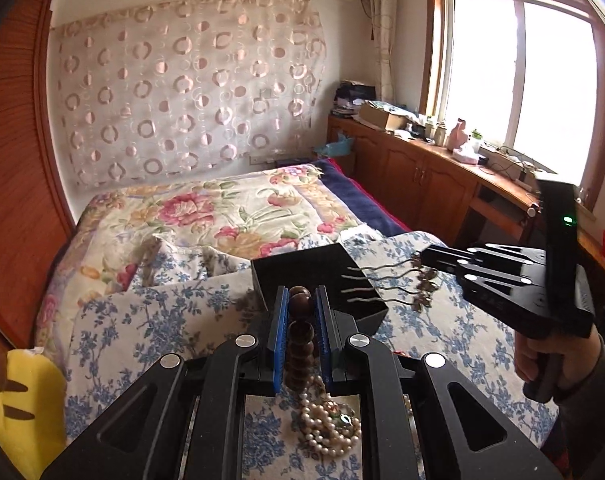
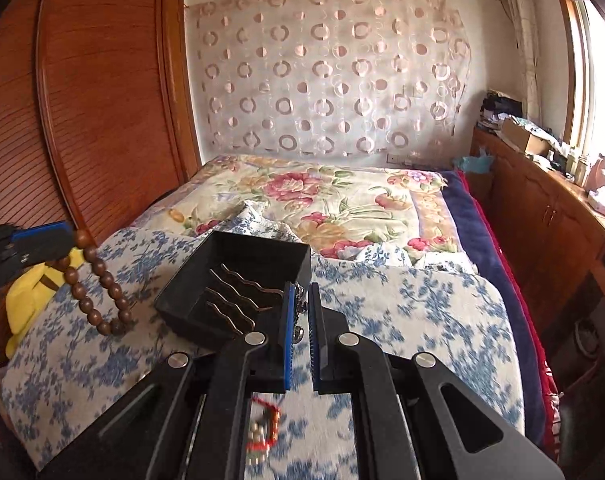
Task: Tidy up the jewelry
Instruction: 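Drop the hairpins into the black box with the right tool while the left tool drops the bead bracelet in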
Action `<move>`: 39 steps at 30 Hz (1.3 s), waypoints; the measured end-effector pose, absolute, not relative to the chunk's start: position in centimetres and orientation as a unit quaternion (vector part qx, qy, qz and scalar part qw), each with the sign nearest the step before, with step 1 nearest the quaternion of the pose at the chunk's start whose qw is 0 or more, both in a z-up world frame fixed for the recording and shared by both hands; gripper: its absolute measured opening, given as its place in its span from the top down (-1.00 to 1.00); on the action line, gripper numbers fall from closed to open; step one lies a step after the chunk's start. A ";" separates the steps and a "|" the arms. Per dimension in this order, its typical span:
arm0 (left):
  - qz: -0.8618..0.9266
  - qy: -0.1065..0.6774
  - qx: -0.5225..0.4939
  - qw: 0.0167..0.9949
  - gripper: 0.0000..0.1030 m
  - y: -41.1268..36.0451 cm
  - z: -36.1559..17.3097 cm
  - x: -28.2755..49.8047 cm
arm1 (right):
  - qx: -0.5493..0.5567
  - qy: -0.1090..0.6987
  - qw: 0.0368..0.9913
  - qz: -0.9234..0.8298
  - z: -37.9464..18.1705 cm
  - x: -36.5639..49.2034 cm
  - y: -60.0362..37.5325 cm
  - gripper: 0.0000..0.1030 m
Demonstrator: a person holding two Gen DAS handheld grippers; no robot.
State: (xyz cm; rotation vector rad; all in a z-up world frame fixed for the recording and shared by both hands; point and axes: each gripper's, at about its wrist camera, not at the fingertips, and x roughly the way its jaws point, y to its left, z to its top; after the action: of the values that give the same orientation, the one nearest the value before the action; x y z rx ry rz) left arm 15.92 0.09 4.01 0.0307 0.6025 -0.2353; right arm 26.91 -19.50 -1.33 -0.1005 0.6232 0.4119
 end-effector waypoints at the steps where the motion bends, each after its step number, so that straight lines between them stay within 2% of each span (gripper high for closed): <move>1: -0.114 0.296 0.016 0.948 0.76 0.1 4.0 16.1 | -0.048 0.307 0.929 0.201 -1.5 27.5 -19.1 0.85; 17: -0.103 0.294 0.025 0.950 0.76 -0.1 4.7 20.4 | -0.068 0.369 0.895 0.240 -6.2 30.9 -14.4 0.79; 20: -0.100 0.290 0.028 0.951 0.76 -0.6 4.6 21.0 | -0.072 0.365 0.897 0.241 -6.0 30.3 -15.0 0.66; 32: -0.104 0.298 0.031 0.948 0.76 -3.0 2.7 24.1 | -0.085 0.343 0.904 0.240 -6.0 26.1 -19.0 0.57; 36: -0.098 0.309 0.032 0.945 0.75 -3.5 1.4 25.6 | -0.079 0.343 0.904 0.243 -6.4 25.0 -20.2 0.40; 38: -0.091 0.312 0.027 0.945 0.43 -3.5 1.0 26.0 | -0.079 0.345 0.903 0.245 -6.6 24.7 -20.5 0.36; 39: -0.092 0.314 0.023 0.945 0.40 -3.4 0.8 26.0 | -0.079 0.346 0.902 0.245 -6.6 24.5 -20.6 0.34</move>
State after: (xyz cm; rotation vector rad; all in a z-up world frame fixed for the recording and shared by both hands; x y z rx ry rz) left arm 25.98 -3.43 0.78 0.0474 0.6388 -0.1871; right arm 24.46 -20.56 -6.63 -0.1629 0.7146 0.5074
